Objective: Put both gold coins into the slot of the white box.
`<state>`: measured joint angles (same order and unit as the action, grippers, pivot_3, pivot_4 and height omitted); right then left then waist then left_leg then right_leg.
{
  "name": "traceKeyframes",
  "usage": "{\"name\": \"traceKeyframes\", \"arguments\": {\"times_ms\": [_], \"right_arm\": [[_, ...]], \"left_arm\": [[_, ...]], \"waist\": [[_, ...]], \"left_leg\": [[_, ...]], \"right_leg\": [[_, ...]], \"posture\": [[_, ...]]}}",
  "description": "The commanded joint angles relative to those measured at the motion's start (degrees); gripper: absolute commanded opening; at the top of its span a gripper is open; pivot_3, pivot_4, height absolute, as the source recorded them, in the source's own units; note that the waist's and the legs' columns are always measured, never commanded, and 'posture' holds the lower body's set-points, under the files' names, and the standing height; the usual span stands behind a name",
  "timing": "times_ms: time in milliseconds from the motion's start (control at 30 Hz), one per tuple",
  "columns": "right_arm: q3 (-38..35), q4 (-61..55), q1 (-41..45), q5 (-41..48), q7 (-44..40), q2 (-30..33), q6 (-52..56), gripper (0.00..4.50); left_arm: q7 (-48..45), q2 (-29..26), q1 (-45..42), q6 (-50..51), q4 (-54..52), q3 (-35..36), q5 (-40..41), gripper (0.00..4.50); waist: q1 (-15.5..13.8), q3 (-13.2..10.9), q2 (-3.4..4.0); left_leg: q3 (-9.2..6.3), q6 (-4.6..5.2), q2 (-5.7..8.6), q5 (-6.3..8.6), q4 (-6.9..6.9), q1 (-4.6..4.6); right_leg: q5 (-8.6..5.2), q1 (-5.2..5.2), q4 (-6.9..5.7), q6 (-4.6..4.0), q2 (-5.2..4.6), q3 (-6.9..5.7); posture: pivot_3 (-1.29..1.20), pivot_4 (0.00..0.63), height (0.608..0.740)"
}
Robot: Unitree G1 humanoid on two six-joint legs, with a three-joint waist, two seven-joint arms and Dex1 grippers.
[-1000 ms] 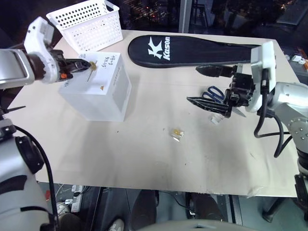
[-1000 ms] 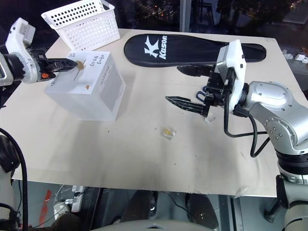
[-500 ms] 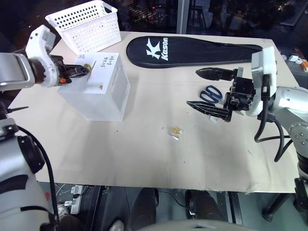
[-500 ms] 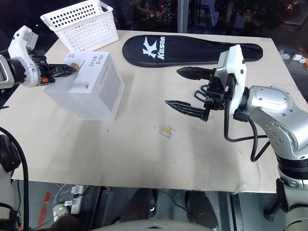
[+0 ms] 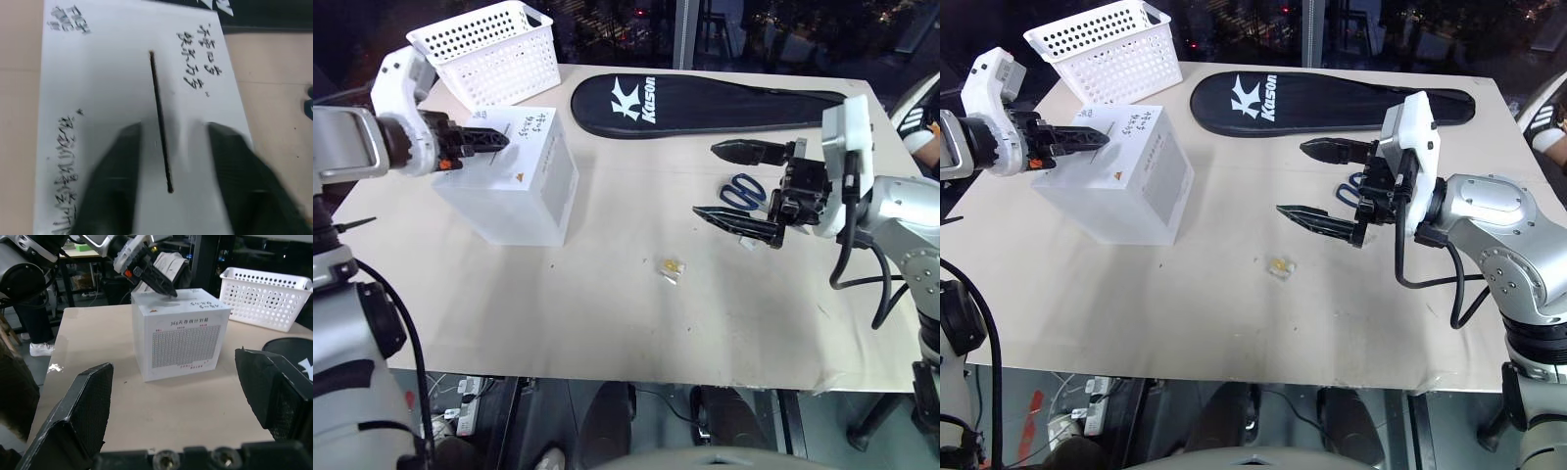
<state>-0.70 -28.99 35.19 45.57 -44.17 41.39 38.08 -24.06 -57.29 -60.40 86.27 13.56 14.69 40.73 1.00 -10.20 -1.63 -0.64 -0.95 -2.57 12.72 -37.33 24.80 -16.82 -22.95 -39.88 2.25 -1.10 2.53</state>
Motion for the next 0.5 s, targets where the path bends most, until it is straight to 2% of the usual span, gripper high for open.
{"name": "traceKeyframes", "arguments": {"times_ms": [33,67,133,167,233,300,333,400,467,500], "right_arm": [[-1.41,-3.12,-0.63,0.87,1.51,0.64,1.99,4.35],[-1.15,-3.43,-1.06,0.65,1.81,0.87,2.58,4.35],[0.62,-4.17,-2.45,-1.00,3.18,1.12,4.22,4.35],[2.83,-4.60,-3.56,-2.43,5.23,0.74,6.17,4.35],[8.19,-5.12,-5.94,-7.21,8.88,-0.19,8.07,4.35],[10.59,-5.53,-8.10,-9.01,10.62,-2.10,8.08,4.35],[11.80,-5.69,-9.30,-9.79,11.03,-3.18,7.84,4.35],[14.14,-5.53,-10.92,-11.38,11.40,-4.55,7.80,4.35],[15.08,-4.86,-11.58,-12.13,11.70,-5.79,8.27,4.35],[15.91,-3.79,-11.66,-13.05,12.25,-6.81,8.52,4.35]], "left_arm": [[-8.45,2.98,1.52,-5.82,-10.69,9.95,8.71,2.45],[-10.46,4.71,2.66,-6.68,-13.38,12.53,11.54,2.45],[-13.93,5.75,8.16,-9.23,-22.12,13.15,14.06,2.45],[-16.49,6.33,12.01,-8.34,-27.13,13.46,17.91,2.45],[-20.31,7.21,20.50,-11.45,-36.61,12.88,20.34,2.45],[-24.38,6.11,27.88,-15.28,-42.32,11.63,19.78,2.45],[-26.87,5.66,31.81,-16.11,-44.01,12.20,21.00,2.87],[-31.18,4.65,39.18,-19.28,-46.95,12.54,20.28,3.30],[-34.08,3.50,44.44,-24.26,-48.66,11.82,17.06,4.23],[-35.16,3.42,47.39,-28.11,-49.07,11.24,14.02,4.38]], "waist": [[-0.08,0.00,0.00],[-0.21,0.00,-0.01],[-0.25,0.00,0.00],[-0.03,0.03,0.02],[0.21,0.06,0.02],[0.82,0.05,0.02],[0.83,0.04,0.04],[1.27,0.05,0.05],[1.27,0.05,0.05],[1.24,0.05,0.04]], "left_leg": [[0.00,0.00,0.00,0.00,-0.01,0.02],[0.04,-0.09,-0.01,-0.05,-0.02,0.03],[0.01,-0.21,-0.02,-0.12,-0.07,0.11],[0.06,-0.22,-0.02,-0.12,-0.07,0.08],[0.08,-0.22,0.00,-0.13,0.01,-0.05],[0.07,-0.22,-0.04,-0.13,0.03,-0.09],[0.12,-0.21,-0.11,-0.12,0.01,-0.06],[0.12,-0.07,-0.10,-0.04,0.00,-0.05],[0.12,-0.01,-0.10,-0.01,0.01,-0.17],[0.13,0.00,-0.09,0.00,0.01,-0.17]], "right_leg": [[0.00,0.00,0.02,0.00,0.00,-0.01],[0.00,0.00,0.04,0.00,-0.05,0.01],[0.00,0.00,0.08,0.00,-0.08,-0.04],[0.00,0.00,0.06,0.00,-0.12,0.01],[0.00,0.01,0.03,0.00,-0.14,0.13],[0.00,0.01,-0.02,0.00,-0.13,0.17],[0.00,-0.03,-0.03,-0.02,-0.02,0.18],[0.00,-0.05,-0.07,-0.02,0.04,0.16],[0.00,0.01,-0.09,-0.02,0.03,0.23],[0.00,0.01,-0.08,-0.02,0.04,0.22]], "posture": [[0.00,0.150,0.740],[0.00,0.150,0.740],[0.00,0.150,0.740],[0.00,0.150,0.740],[0.00,0.150,0.740],[0.00,0.150,0.740],[0.00,0.150,0.740],[0.00,0.150,0.740],[0.00,0.150,0.740],[0.00,0.150,0.740]]}}
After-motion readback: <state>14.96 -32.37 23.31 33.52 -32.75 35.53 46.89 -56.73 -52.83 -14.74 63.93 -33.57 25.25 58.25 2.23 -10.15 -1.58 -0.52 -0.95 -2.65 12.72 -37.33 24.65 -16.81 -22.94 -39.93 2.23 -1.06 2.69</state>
